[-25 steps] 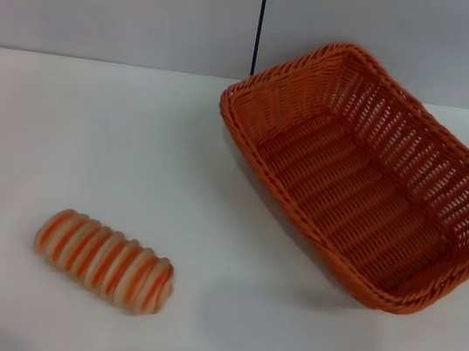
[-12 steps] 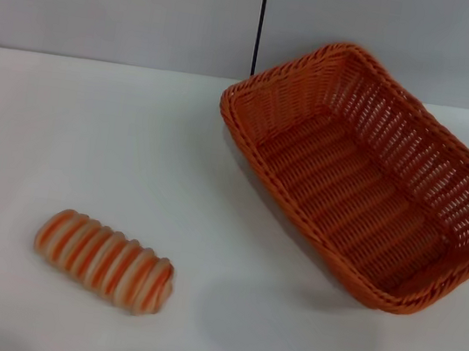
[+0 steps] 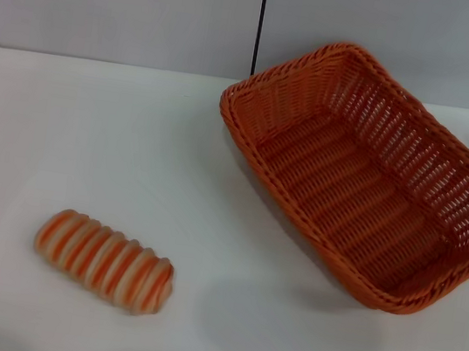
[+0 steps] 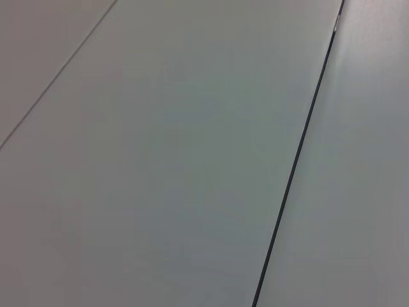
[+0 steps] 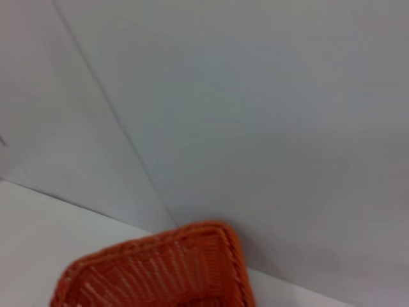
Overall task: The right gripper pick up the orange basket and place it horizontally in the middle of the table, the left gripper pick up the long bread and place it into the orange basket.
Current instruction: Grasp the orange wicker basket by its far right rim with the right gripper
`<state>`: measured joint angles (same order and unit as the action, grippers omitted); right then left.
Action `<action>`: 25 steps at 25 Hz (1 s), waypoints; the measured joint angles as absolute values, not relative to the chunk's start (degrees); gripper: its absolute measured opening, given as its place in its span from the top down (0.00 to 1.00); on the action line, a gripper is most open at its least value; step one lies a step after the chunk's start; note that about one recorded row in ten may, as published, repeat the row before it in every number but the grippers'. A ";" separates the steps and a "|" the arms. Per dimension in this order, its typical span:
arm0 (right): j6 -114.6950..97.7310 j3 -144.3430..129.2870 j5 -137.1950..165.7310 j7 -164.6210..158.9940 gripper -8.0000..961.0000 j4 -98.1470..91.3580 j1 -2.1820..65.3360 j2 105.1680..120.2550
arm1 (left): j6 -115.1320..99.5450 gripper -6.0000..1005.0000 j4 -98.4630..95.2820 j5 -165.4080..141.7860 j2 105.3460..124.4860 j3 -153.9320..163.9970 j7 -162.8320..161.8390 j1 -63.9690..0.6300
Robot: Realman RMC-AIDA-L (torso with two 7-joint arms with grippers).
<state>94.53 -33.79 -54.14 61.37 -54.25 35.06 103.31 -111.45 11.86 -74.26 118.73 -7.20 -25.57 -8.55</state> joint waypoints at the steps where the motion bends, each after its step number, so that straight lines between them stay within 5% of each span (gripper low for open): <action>1: 94.53 -33.79 -54.14 61.37 0.34 -54.25 35.06 103.31 | -111.45 0.17 11.86 -74.26 118.73 -7.20 -25.57 -8.55; 25: 93.15 -41.15 -44.69 62.71 0.31 -43.63 42.17 103.70 | -110.89 0.17 11.95 -74.25 118.74 -6.68 -25.57 -8.43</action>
